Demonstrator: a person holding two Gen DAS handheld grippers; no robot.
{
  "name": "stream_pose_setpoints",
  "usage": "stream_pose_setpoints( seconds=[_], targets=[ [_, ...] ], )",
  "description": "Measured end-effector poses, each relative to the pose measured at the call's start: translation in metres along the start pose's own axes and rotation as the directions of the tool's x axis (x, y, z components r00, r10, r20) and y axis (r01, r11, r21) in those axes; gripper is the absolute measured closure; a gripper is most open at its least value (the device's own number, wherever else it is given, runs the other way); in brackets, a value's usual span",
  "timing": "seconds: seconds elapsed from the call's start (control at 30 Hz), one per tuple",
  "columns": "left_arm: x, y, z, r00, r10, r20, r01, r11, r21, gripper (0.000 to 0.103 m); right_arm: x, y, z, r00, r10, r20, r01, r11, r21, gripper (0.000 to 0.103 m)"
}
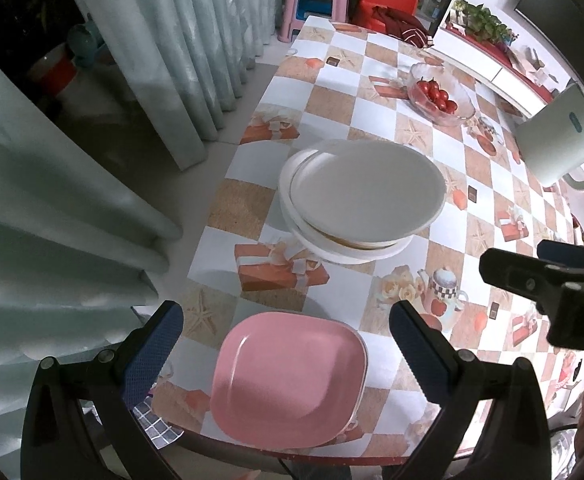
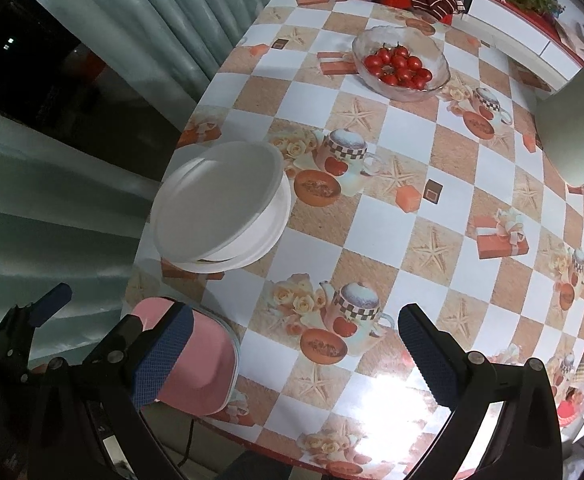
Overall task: Organize plates and bowls
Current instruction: 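Lower the second white plate onto the stack and open both grippers, then move both grippers toward the rim of the white plate stack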
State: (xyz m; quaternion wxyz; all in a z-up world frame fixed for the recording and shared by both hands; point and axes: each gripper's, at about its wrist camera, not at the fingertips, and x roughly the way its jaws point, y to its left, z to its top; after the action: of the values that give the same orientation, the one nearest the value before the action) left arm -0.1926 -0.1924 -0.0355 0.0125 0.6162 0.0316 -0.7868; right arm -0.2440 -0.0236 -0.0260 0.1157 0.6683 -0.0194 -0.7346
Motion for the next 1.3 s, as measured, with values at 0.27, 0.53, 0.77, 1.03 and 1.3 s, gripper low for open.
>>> stream_pose_setpoints(
  seconds=[0.27,0.53,0.77,1.03,1.3],
  targets=[
    [-0.005,0.0,-0.003,1.0,0.004,-0.007,-0.004,1.0,0.005,0.0,-0.005,0.01,-0.007,1.0,-0.001,0.005,0.001,1.0,-0.02,0.0],
    [-0.006,0.001,-0.006,0.999,0.009,-0.032,-0.009,1.0,0.0,0.0,-0.002,0.008,-0.013,1.0,-0.004,-0.004,0.004,1.0,-0.001,0.0],
    [-0.01,0.0,0.001,0.999,0.029,-0.032,-0.028,1.0,0.01,0.0,-0.008,0.005,-0.008,1.0,0.008,0.019,-0.009,1.0,0.026,0.0],
    [-0.008,-0.001,0.01,0.999,0.022,-0.039,-0.021,1.0,0.011,0.0,-0.005,-0.001,-0.002,1.0,0.008,0.013,-0.009,0.999,0.048,0.0],
    [-0.001,0.0,0.026,0.999,0.02,-0.039,-0.02,1.0,0.002,0.0,0.0,-0.012,0.008,1.0,0.002,0.008,-0.003,0.996,0.088,0.0]
  ],
)
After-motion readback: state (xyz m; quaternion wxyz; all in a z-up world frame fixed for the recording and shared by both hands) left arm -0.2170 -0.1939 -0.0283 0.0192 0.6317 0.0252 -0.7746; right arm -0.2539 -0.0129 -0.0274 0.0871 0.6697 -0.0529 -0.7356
